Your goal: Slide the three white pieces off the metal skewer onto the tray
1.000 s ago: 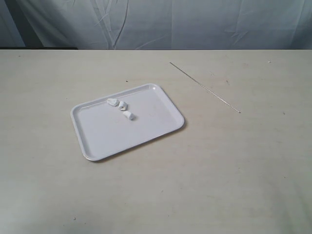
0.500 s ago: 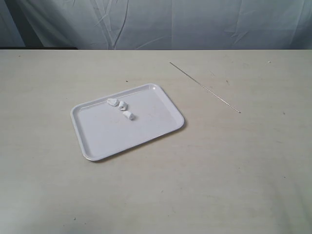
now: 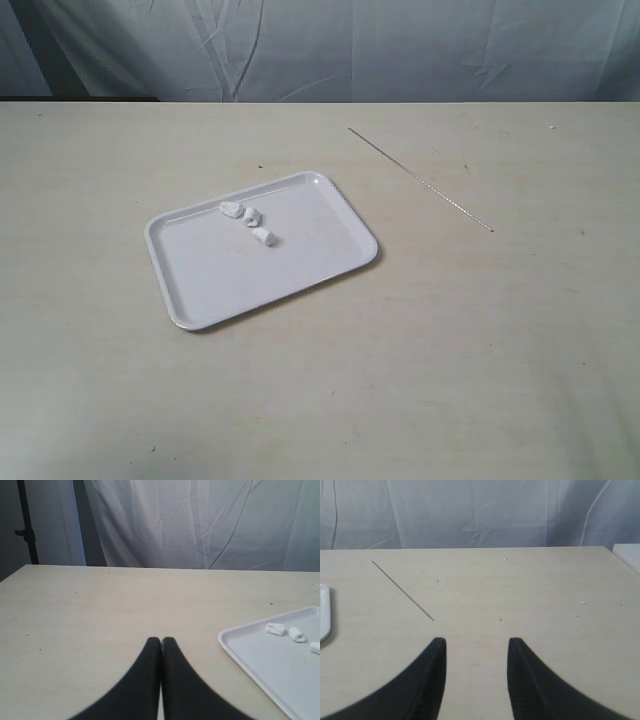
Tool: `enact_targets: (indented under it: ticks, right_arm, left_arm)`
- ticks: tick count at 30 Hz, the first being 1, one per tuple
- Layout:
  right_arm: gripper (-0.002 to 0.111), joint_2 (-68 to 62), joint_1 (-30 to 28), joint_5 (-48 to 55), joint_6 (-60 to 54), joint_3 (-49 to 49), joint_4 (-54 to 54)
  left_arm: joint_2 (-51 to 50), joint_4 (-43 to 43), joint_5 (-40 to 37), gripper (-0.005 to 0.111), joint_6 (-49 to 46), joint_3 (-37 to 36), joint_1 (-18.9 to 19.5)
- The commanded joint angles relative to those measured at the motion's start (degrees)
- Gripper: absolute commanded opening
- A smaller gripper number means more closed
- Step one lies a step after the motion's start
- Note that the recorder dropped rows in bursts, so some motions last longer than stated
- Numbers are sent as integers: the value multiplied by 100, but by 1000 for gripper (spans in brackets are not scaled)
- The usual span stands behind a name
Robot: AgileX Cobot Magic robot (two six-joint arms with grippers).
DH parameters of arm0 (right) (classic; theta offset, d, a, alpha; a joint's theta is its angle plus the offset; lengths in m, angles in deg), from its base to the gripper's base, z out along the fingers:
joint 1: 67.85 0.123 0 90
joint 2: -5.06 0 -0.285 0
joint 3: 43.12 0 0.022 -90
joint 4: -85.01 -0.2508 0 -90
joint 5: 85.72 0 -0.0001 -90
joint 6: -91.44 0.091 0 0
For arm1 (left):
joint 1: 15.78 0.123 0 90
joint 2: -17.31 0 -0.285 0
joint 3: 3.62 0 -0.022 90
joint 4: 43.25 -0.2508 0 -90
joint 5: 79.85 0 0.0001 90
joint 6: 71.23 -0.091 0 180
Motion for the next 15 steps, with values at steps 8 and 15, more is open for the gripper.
enact_targets:
  ticks: [8, 15]
  right_arm:
    - [39, 35, -37, -28, -44, -6, -6]
    - [39, 35, -37, 3, -44, -6, 21]
  left_arm:
    - [26, 36, -12, 0, 14, -26, 13]
    - [26, 36, -12, 0, 14, -26, 13]
